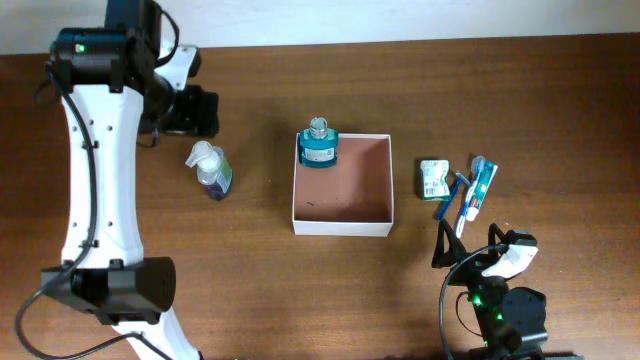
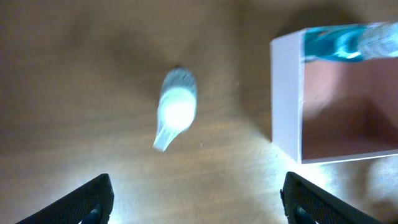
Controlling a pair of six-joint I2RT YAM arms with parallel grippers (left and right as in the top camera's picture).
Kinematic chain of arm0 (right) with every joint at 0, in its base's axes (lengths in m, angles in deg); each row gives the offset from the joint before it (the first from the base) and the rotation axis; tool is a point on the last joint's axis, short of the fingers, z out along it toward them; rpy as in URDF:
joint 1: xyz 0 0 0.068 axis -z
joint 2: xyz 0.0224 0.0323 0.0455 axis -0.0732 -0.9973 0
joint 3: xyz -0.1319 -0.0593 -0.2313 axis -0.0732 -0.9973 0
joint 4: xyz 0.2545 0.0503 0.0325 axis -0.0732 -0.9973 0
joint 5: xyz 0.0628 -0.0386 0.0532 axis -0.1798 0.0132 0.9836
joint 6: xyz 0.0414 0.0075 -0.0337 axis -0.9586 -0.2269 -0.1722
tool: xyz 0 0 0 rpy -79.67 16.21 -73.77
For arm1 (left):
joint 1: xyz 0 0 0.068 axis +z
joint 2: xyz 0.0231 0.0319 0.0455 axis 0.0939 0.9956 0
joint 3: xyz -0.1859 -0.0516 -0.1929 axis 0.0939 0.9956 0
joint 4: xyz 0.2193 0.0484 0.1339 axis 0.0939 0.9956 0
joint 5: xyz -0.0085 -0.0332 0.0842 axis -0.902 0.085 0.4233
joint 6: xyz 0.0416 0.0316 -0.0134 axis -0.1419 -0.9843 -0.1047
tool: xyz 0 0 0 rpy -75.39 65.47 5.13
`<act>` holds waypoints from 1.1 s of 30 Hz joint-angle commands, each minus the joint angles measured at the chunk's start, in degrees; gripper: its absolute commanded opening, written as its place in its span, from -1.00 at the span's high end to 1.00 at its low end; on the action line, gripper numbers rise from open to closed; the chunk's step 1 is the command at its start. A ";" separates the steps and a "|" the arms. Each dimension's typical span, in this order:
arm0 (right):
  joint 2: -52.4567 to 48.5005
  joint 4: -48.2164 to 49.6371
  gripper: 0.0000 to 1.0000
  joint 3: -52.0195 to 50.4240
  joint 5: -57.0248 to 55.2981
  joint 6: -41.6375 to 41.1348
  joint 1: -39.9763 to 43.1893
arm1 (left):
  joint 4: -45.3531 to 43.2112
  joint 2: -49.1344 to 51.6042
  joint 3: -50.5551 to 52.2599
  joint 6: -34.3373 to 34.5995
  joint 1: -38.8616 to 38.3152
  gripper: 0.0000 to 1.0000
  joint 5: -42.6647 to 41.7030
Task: Pack container
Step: 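Release the bottle in the box's back-left corner and withdraw left gripper, then lower the left gripper onto the foam soap pump bottle and grasp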
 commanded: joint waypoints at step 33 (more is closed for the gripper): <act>0.55 -0.26 -0.97 -0.31 -0.72 -0.04 0.37 | -19.82 0.28 24.70 0.26 1.25 -0.46 1.22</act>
